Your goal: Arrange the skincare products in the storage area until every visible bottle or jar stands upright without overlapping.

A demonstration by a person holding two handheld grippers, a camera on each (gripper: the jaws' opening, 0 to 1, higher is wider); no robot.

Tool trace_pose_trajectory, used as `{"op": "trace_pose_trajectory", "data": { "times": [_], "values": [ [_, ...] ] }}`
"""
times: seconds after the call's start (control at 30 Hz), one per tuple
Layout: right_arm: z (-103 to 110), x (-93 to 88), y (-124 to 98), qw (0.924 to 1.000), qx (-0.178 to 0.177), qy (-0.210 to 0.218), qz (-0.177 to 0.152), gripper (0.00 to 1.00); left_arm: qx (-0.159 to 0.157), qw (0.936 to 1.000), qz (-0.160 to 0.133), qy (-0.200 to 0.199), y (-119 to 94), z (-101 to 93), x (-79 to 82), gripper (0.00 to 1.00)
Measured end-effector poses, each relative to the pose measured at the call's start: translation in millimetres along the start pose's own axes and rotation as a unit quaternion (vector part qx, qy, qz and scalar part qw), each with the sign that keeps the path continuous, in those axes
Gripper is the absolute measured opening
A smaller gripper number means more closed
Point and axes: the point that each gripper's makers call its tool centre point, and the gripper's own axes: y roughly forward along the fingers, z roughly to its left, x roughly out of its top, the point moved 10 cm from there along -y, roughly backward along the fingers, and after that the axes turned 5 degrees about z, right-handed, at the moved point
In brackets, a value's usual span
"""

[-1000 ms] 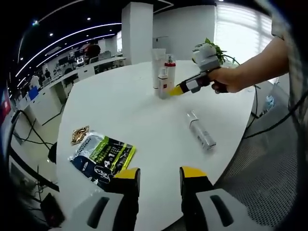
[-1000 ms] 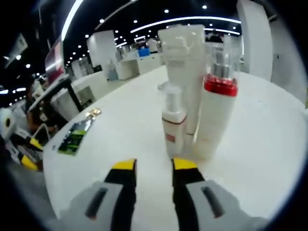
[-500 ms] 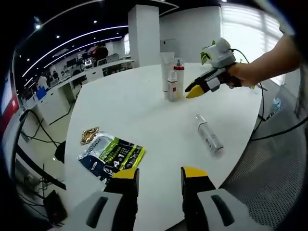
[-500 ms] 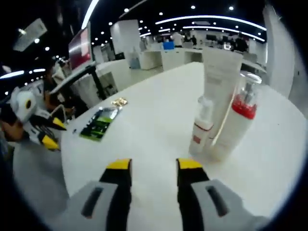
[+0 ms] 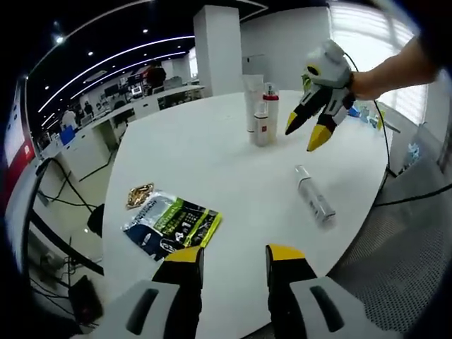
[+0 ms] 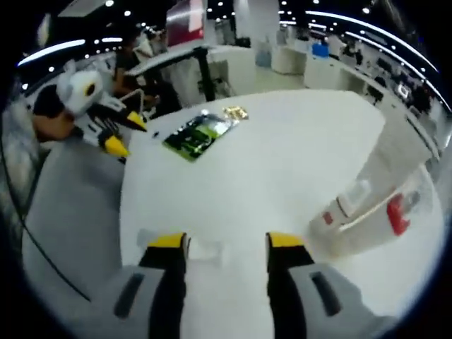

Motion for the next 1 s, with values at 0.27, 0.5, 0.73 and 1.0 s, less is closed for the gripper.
{"op": "trace_pose_trajectory", "data": {
  "times": [0.27, 0.5, 0.73, 1.0],
  "values": [
    [19, 5.3, 18, 0.9764, 0.059, -0.180, 0.103, 0.50, -0.006, 1.0000, -0.008, -0.001, -1, -1.5, 1.5, 0.35],
    [35, 8.5, 37, 0.9632, 0.075, -0.219, 0.136, 0.50, -0.006, 1.0000, 0.000, 0.003, 1, -1.6, 0.7, 0.35],
    [20, 6.6, 35, 0.9878, 0.017, 0.031, 0.151, 0.53, -0.009, 1.0000, 0.000, 0.002, 2, -1.7, 0.9, 0.35],
    [26, -5.8, 35, 0.9417, 0.066, 0.296, 0.146, 0.54, -0.012, 0.9999, 0.005, 0.002, 3, -2.0, 0.4, 0.35]
  ]
}}
